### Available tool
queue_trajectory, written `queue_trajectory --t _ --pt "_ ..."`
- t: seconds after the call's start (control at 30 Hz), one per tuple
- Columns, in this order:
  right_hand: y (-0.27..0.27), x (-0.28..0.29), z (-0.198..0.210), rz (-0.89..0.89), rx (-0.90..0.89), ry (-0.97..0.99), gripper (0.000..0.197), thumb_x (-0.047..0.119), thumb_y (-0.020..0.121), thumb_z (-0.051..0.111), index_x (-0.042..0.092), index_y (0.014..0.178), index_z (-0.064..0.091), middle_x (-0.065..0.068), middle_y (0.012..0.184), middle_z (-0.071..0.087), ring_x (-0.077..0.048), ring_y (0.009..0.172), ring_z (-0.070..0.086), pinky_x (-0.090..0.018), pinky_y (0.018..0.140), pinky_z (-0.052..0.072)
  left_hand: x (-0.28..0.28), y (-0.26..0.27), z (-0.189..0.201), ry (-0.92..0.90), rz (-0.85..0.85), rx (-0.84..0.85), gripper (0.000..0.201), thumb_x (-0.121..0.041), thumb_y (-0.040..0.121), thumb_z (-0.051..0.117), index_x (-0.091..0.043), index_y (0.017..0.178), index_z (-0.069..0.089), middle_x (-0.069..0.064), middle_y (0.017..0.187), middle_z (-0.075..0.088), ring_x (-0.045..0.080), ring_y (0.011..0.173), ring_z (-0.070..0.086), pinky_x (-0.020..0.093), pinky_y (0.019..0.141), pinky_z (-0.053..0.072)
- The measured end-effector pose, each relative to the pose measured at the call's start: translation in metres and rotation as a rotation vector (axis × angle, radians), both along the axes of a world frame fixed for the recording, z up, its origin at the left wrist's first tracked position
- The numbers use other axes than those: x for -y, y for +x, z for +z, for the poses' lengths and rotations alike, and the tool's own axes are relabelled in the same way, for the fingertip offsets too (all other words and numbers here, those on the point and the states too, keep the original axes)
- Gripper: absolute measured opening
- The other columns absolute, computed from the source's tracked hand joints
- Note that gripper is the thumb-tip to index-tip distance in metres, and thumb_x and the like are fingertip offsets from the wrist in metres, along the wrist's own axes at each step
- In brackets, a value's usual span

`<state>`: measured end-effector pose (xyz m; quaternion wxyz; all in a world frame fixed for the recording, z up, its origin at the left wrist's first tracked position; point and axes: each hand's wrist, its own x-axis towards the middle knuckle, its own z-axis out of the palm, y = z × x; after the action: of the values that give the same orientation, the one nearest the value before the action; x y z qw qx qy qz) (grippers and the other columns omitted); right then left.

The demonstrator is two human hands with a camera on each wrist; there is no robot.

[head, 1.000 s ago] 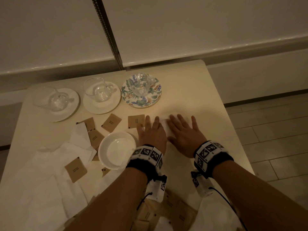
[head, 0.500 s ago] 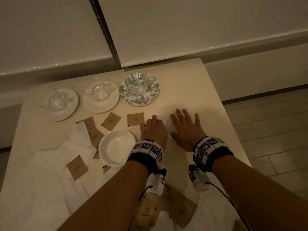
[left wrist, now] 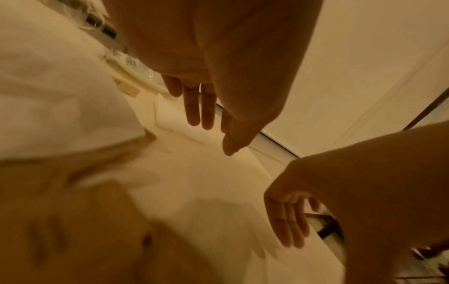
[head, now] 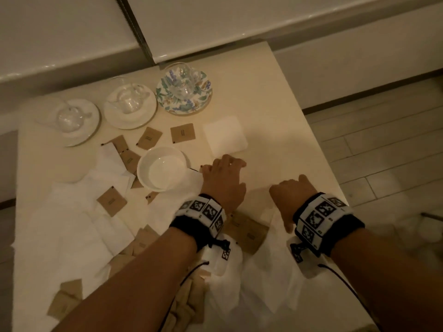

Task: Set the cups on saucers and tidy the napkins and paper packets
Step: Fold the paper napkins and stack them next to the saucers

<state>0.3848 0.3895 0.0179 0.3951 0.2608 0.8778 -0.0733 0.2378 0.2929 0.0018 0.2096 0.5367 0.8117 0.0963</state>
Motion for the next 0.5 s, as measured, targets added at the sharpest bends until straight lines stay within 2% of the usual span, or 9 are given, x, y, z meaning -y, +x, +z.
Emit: queue_trajectory --t 0.07,0.17,0.2,0.27,0.33,0.37,0.43,0.5 --pt "0.015 0.010 -0.003 -0.024 0.025 0.059 0.032 0.031 0.074 0.075 0.021 0.092 0.050 -0.001 0.101 0.063 -0.026 0.103 0.057 -0.047 0.103 0.028 0.018 0.023 -0.005 -0.051 -0.080 0.074 0.041 -0.040 0.087 0.058 -0.032 0.126 0.050 -0.005 0.130 0.048 0.021 0.120 0.043 0.040 0.098 0.024" --pt "0.024 0.024 -0.008 -0.031 0.083 0.077 0.052 0.047 0.067 0.080 0.024 0.103 0.052 0.002 0.102 0.060 -0.025 0.107 0.054 -0.046 0.102 0.027 0.035 0.058 -0.017 -0.250 -0.218 0.098 0.048 -0.054 0.082 0.058 -0.032 0.124 0.054 -0.004 0.125 0.048 0.023 0.117 0.042 0.042 0.096 0.027" --pt "0.025 0.027 -0.009 -0.025 0.062 0.099 0.052 0.050 0.067 0.080 0.025 0.103 0.052 0.003 0.101 0.060 -0.024 0.106 0.055 -0.046 0.101 0.028 0.039 0.066 -0.021 -0.288 -0.231 0.089 0.053 -0.059 0.078 0.062 -0.030 0.123 0.054 -0.002 0.123 0.047 0.024 0.115 0.041 0.043 0.097 0.028" --pt "0.027 0.031 -0.012 -0.052 -0.002 0.116 0.041 0.046 0.075 0.076 0.023 0.100 0.053 0.003 0.090 0.058 -0.022 0.102 0.058 -0.045 0.101 0.029 0.044 0.078 -0.025 -0.293 -0.235 0.048 0.060 -0.062 0.072 0.069 -0.027 0.118 0.055 0.000 0.119 0.044 0.025 0.110 0.040 0.044 0.096 0.030" --pt "0.028 0.033 -0.015 -0.097 -0.024 0.055 0.029 0.037 0.082 0.071 0.022 0.093 0.048 0.004 0.078 0.047 -0.022 0.100 0.059 -0.046 0.103 0.029 0.046 0.082 -0.026 -0.255 -0.236 0.003 0.055 -0.057 0.074 0.071 -0.025 0.116 0.056 0.002 0.119 0.043 0.027 0.109 0.039 0.045 0.093 0.029" --pt "0.028 0.033 -0.016 -0.121 -0.031 0.013 0.027 0.032 0.084 0.069 0.022 0.090 0.045 0.004 0.078 0.045 -0.023 0.100 0.059 -0.046 0.103 0.029 0.046 0.083 -0.026 -0.239 -0.234 -0.013 0.052 -0.052 0.076 0.070 -0.024 0.117 0.056 0.003 0.120 0.042 0.028 0.110 0.039 0.045 0.092 0.029" --pt "0.027 0.035 -0.017 -0.152 -0.065 -0.055 0.020 0.026 0.088 0.063 0.022 0.086 0.043 0.002 0.083 0.050 -0.024 0.100 0.059 -0.045 0.101 0.032 0.045 0.084 -0.025 -0.220 -0.228 -0.016 0.046 -0.044 0.079 0.069 -0.025 0.119 0.057 0.004 0.122 0.043 0.029 0.112 0.040 0.044 0.092 0.030" --pt "0.024 0.036 -0.016 -0.175 -0.153 -0.099 0.014 0.027 0.089 0.057 0.023 0.083 0.045 0.000 0.089 0.058 -0.023 0.090 0.059 -0.039 0.089 0.041 0.044 0.082 -0.024 -0.201 -0.179 0.039 0.046 -0.041 0.081 0.067 -0.024 0.121 0.055 0.003 0.124 0.045 0.028 0.113 0.041 0.043 0.095 0.031"
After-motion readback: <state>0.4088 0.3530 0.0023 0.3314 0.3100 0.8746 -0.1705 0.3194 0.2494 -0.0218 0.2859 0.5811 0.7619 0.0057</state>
